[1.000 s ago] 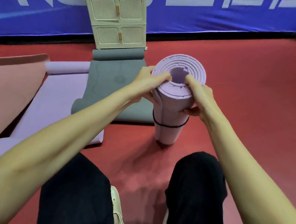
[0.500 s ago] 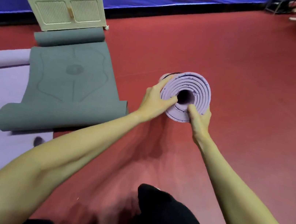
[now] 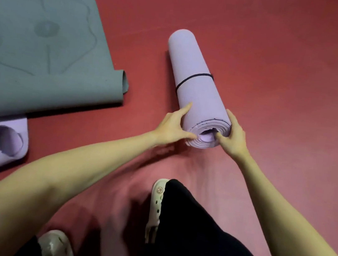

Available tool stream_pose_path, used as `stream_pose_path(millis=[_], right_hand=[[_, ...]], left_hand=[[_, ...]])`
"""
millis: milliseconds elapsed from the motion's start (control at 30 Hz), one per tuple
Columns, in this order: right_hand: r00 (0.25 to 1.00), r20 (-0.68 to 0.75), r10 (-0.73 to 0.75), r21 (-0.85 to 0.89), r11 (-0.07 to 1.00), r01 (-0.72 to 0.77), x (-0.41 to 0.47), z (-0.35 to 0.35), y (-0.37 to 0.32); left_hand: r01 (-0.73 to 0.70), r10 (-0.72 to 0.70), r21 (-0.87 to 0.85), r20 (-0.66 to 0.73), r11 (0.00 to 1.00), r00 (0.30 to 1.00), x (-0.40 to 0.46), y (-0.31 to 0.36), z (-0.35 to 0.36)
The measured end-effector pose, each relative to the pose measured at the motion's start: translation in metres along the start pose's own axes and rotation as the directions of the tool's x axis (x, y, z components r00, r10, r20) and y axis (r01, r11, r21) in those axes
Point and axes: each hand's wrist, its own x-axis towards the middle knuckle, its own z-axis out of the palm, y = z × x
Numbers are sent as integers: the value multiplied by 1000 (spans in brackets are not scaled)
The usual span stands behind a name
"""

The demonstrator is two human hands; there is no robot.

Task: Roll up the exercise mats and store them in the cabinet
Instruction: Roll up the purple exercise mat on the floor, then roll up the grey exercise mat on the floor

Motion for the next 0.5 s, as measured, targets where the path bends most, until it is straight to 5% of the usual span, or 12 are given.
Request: stream_pose_path(millis=[200, 367, 500], right_hand=[[994, 9, 110, -245, 964, -105, -14, 19, 26], [946, 59, 319, -438, 860, -262, -27, 36, 35], [946, -6, 323, -530, 801, -277, -26, 55, 10]], left_hand=[[115, -130, 86, 203, 990, 970, -3, -20, 38], [48, -136, 270, 318, 962, 938, -1, -27, 37], [91, -187, 373, 229, 923, 955, -2, -31, 10]])
